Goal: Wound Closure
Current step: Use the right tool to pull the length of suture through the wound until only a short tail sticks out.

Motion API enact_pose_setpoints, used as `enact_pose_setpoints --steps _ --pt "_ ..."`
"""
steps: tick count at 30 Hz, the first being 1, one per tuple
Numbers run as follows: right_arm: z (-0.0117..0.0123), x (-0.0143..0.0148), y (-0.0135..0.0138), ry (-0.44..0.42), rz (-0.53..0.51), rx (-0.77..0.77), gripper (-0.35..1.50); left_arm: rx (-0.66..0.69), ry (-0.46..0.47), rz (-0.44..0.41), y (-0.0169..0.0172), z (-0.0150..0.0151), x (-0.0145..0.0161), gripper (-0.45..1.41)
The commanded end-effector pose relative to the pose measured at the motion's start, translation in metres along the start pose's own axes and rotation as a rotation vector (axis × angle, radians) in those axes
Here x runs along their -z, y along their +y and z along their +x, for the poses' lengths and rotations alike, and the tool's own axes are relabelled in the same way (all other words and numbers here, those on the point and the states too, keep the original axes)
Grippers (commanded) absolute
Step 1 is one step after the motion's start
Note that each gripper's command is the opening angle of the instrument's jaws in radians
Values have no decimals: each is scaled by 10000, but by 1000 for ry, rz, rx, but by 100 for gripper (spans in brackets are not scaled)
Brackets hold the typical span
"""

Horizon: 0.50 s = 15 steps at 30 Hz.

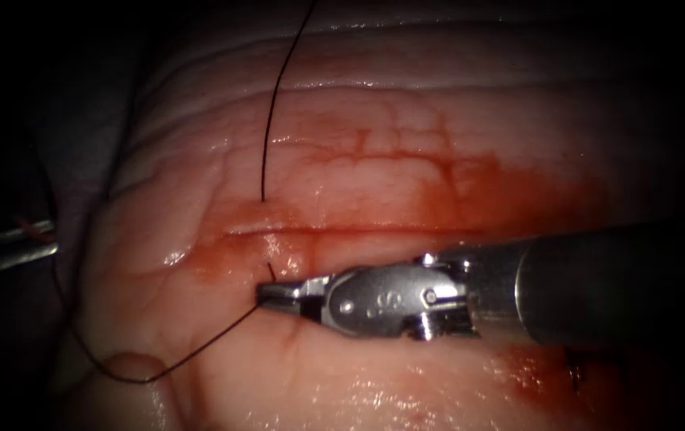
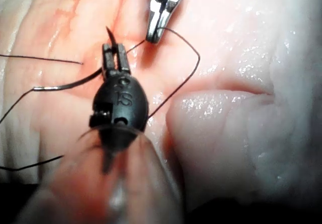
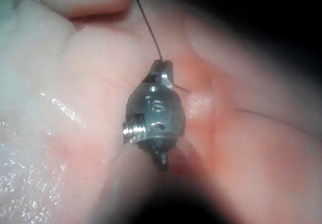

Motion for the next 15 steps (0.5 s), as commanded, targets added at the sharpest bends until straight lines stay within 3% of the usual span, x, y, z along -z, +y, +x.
enact_pose_setpoints --steps 1,7,11,12,15 --pt "7 -5 -17 7 9 -2 -35 1 -1 0 3 -4 -6 -45" --pt "74 0 -120 29 70 16 -35 6 -12 -25 12 -11 -21 -45" --pt "91 -5 -135 50 91 29 -35 6 -12 -25 12 -11 -20 -45" --pt "94 -6 -132 74 83 22 -27 6 -14 -28 12 -11 -19 -45" --pt "92 -5 -113 92 59 41 68 6 -13 -30 11 -12 -18 -45"
